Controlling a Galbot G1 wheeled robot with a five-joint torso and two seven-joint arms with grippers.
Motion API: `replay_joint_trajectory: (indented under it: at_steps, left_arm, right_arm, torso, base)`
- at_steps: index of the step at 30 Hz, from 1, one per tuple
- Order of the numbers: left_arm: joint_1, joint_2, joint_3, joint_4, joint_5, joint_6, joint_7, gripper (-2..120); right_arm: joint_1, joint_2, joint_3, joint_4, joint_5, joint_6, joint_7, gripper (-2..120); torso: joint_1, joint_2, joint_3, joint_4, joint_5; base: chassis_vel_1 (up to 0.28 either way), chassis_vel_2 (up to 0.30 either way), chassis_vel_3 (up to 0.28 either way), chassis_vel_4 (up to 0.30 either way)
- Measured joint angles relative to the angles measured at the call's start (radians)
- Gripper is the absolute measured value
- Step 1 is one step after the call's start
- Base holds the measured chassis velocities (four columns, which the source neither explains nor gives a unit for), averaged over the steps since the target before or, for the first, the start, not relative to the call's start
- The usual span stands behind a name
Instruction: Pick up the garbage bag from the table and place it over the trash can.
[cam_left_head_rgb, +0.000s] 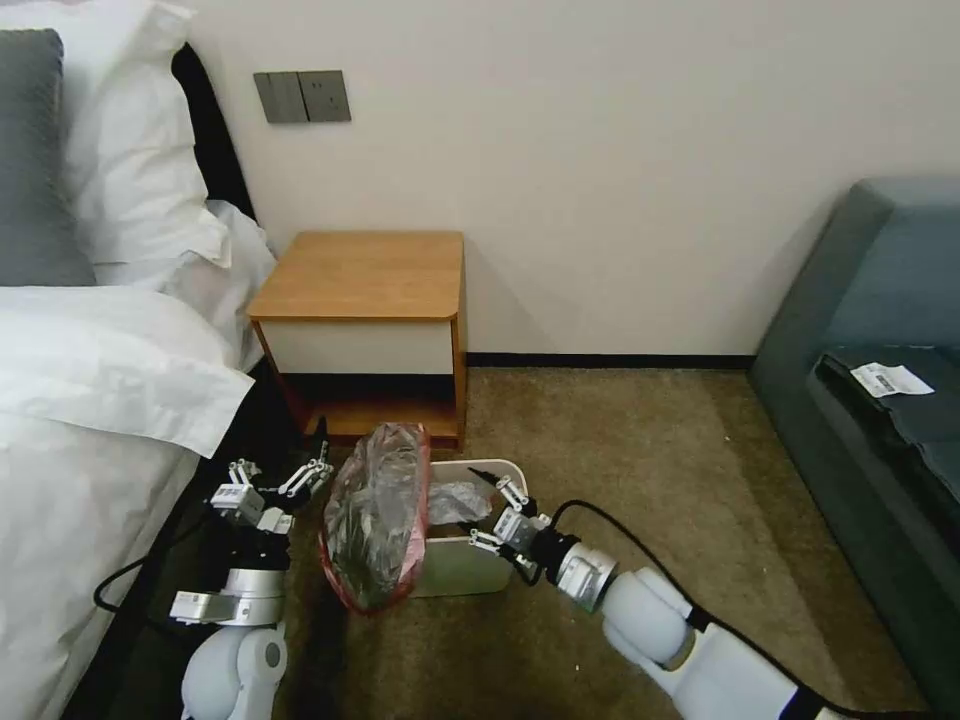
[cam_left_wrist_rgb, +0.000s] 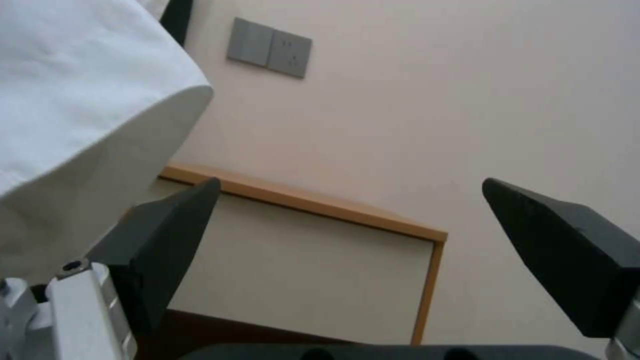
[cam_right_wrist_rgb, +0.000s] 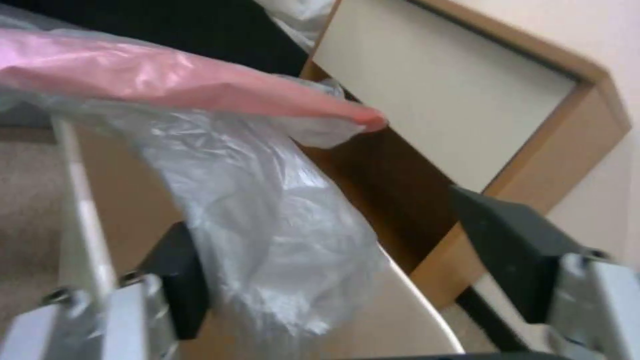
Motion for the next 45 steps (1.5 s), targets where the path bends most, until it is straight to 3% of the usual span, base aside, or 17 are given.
replay_joint_trajectory:
  at_steps: [4, 14, 16, 24, 31, 35, 40, 42, 44, 45]
  left_arm:
    - [-0.004, 0.001, 0.008, 0.006, 0.000, 0.001, 0.000, 98]
    - [-0.010, 0.004, 0.011, 0.017, 0.000, 0.003, -0.001, 98]
    - [-0.011, 0.004, 0.012, 0.018, 0.000, 0.003, -0.001, 98]
    - [-0.016, 0.000, 0.019, 0.030, 0.005, 0.003, -0.001, 98]
    - [-0.015, 0.000, 0.020, 0.032, 0.009, 0.003, -0.001, 98]
    - [-0.018, 0.005, 0.022, 0.032, 0.009, 0.003, -0.001, 98]
    - [-0.015, 0.007, 0.035, 0.029, 0.010, 0.015, -0.001, 98]
    - [0.002, 0.020, 0.064, -0.009, -0.005, 0.069, -0.015, 98]
    - [0.021, 0.039, 0.097, -0.072, -0.017, 0.155, -0.075, 98]
    - [0.021, 0.039, 0.097, -0.072, -0.017, 0.155, -0.075, 98]
  right_arm:
    - [0.036, -0.023, -0.008, -0.002, 0.128, -0.052, -0.063, 97]
    - [0.221, -0.087, -0.074, -0.009, 0.385, -0.194, -0.201, 100]
    - [0.238, -0.089, -0.076, -0.013, 0.397, -0.203, -0.221, 100]
    - [0.366, -0.100, -0.105, -0.072, 0.429, -0.265, -0.465, 100]
    - [0.341, -0.112, -0.090, -0.082, 0.398, -0.240, -0.567, 100]
    - [0.323, -0.142, -0.039, -0.063, 0.415, -0.231, -0.686, 100]
    - [0.312, -0.145, -0.014, -0.051, 0.462, -0.231, -0.646, 100]
    - [0.296, -0.130, -0.002, -0.038, 0.504, -0.215, -0.547, 100]
    - [0.279, -0.109, 0.002, -0.026, 0.526, -0.185, -0.452, 100]
    - [0.279, -0.109, 0.002, -0.026, 0.526, -0.185, -0.452, 100]
  torso:
    - [0.000, 0.000, 0.000, 0.0000, 0.0001]
    - [0.000, 0.000, 0.000, 0.0000, 0.0001]
    - [0.000, 0.000, 0.000, 0.0001, 0.0000]
    - [0.000, 0.000, 0.000, 0.0002, 0.0000]
    - [0.000, 0.000, 0.000, 0.0000, 0.0002]
    - [0.000, 0.000, 0.000, 0.0000, -0.0001]
    - [0.000, 0.000, 0.000, -0.0001, -0.0001]
    - [0.000, 0.000, 0.000, -0.0001, -0.0003]
    - [0.000, 0.000, 0.000, 0.0001, 0.0001]
    - [0.000, 0.000, 0.000, 0.0001, 0.0001]
  base:
    - [0.000, 0.000, 0.000, 0.000]
    - [0.000, 0.000, 0.000, 0.000]
    - [0.000, 0.000, 0.000, 0.000]
    - [0.000, 0.000, 0.000, 0.000]
    - [0.000, 0.000, 0.000, 0.000]
    - [0.000, 0.000, 0.000, 0.000]
    - [0.000, 0.000, 0.000, 0.000]
    - [0.000, 0.000, 0.000, 0.000]
    - [0.000, 0.000, 0.000, 0.000]
    - [0.000, 0.000, 0.000, 0.000]
